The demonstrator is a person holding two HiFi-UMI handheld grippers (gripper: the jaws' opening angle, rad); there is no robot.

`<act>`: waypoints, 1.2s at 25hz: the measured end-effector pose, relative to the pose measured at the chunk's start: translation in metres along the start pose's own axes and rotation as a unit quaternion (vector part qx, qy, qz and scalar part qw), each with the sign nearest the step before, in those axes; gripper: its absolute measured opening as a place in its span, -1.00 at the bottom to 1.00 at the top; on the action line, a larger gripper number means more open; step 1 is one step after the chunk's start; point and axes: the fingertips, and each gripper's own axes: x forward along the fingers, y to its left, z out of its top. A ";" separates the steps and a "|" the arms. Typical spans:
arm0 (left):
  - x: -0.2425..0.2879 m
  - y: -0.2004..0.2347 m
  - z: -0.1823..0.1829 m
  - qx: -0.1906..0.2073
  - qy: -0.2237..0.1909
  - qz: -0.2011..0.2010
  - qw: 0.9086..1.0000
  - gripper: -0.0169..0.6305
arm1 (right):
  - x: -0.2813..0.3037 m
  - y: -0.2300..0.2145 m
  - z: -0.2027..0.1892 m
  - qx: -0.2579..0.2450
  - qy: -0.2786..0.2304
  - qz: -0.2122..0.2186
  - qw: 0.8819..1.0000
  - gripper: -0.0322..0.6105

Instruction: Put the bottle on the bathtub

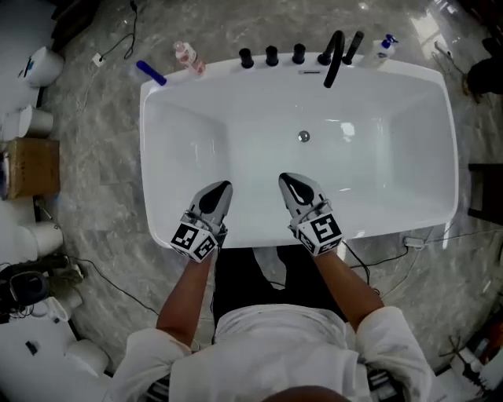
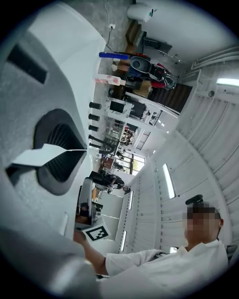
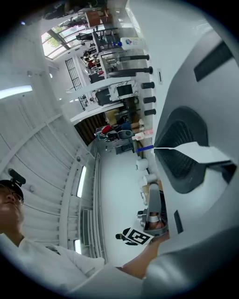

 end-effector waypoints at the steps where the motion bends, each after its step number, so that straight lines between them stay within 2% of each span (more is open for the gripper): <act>1: -0.005 -0.018 0.012 0.000 -0.003 -0.004 1.000 -0.89 | -0.016 0.008 0.020 -0.003 -0.009 0.005 1.000 -0.85; 7: -0.027 -0.100 0.099 0.015 -0.061 -0.030 0.998 -0.90 | -0.096 0.039 0.132 -0.060 -0.075 0.008 0.995 -0.85; 11: -0.068 -0.144 0.142 0.047 -0.086 -0.051 0.994 -0.90 | -0.141 0.079 0.173 -0.089 -0.099 0.004 0.991 -0.85; 15: -0.113 -0.198 0.172 0.091 -0.116 -0.091 0.985 -0.90 | -0.191 0.120 0.199 -0.110 -0.132 -0.020 0.985 -0.85; 19: -0.173 -0.234 0.180 0.095 -0.149 -0.111 0.978 -0.90 | -0.234 0.176 0.203 -0.124 -0.164 -0.033 0.978 -0.85; 23: -0.236 -0.258 0.190 0.085 -0.183 -0.115 0.973 -0.90 | -0.265 0.229 0.195 -0.134 -0.165 -0.033 0.977 -0.85; 26: -0.270 -0.273 0.179 0.078 -0.182 -0.108 0.974 -0.90 | -0.289 0.258 0.180 -0.136 -0.158 -0.030 0.978 -0.85; 30: -0.295 -0.283 0.142 0.060 -0.168 -0.091 0.980 -0.90 | -0.314 0.276 0.151 -0.135 -0.136 -0.025 0.981 -0.85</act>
